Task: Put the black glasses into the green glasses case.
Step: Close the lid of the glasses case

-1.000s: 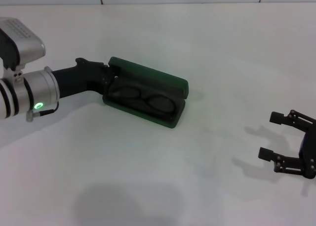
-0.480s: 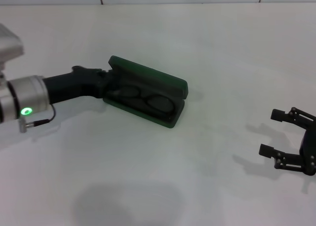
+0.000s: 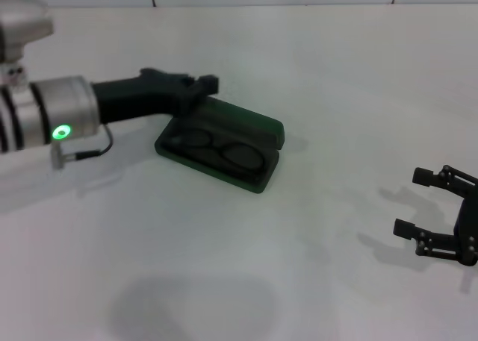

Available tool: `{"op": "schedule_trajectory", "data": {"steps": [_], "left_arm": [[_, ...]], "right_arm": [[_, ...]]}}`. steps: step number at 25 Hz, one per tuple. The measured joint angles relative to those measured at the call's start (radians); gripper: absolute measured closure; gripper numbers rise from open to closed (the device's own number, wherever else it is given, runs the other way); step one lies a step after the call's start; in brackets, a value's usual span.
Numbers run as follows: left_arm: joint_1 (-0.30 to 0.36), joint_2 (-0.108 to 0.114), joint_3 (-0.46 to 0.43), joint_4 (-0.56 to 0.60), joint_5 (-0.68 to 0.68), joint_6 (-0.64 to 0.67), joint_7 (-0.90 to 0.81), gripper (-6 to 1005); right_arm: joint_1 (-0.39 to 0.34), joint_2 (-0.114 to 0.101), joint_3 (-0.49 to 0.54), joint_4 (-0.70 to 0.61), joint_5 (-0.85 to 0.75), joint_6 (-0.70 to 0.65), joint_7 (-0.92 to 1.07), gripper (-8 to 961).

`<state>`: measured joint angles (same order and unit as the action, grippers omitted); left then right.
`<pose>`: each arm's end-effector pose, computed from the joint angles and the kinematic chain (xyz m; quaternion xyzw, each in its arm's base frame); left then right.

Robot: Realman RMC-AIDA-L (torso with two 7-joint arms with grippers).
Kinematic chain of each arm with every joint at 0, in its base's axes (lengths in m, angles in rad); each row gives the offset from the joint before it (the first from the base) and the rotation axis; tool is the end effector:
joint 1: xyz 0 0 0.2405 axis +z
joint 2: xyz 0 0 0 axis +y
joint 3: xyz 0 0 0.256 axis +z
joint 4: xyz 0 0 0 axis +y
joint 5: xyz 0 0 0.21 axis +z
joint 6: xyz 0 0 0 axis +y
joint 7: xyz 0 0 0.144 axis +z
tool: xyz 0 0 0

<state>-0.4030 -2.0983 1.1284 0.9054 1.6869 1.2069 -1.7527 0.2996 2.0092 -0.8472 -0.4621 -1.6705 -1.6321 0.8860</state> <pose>-0.2325 0.3538 -0.0076 -0.8959 -0.3116 -0.2532 0.1901 0.3150 0.2567 0.0017 -0.9245 0.1222 0.3023 0.1976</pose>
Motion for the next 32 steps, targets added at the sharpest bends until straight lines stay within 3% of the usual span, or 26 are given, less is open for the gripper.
{"op": "schedule_trajectory", "data": {"steps": [4, 15, 23, 32], "left_arm": [[0.005, -0.002, 0.147, 0.079, -0.017, -0.176, -0.058, 959], [-0.009, 0.000, 0.481, 0.070, -0.136, -0.632, -0.114, 953], [-0.023, -0.002, 0.533, 0.027, -0.138, -0.760, -0.133, 948], [-0.070, -0.003, 0.553, -0.042, -0.162, -0.773, -0.133, 943]], "right_arm": [[-0.001, 0.000, -0.001, 0.007, 0.000, 0.001, -0.011, 70], [0.003, 0.000, -0.001, 0.008, 0.000, -0.002, -0.014, 70], [0.002, 0.002, -0.004, 0.008, 0.000, 0.000, -0.014, 70], [-0.001, 0.002, -0.006, 0.011, 0.000, 0.002, -0.015, 70]]}}
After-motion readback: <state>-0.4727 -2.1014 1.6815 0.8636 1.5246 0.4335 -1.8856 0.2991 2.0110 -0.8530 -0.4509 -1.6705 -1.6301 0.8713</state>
